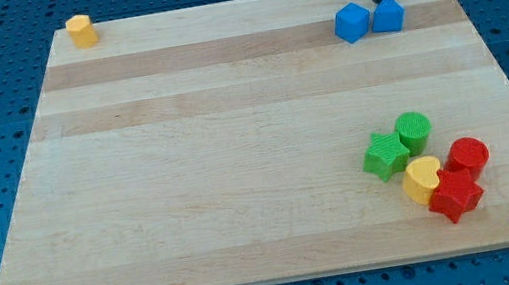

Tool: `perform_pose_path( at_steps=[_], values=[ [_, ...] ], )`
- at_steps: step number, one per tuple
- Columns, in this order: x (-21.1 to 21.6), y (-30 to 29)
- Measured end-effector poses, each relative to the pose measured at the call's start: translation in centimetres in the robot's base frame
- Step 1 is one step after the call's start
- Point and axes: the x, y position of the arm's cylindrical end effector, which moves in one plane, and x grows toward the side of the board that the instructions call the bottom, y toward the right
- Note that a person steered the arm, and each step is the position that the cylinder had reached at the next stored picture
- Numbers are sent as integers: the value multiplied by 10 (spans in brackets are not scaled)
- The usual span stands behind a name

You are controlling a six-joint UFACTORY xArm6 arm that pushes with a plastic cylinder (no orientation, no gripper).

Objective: Push the blue triangle into the green star

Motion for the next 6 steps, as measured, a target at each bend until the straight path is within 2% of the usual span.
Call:
perform_pose_path(
  at_steps=[2, 6],
  values=[
    [10, 25],
    [56, -30]
  ],
)
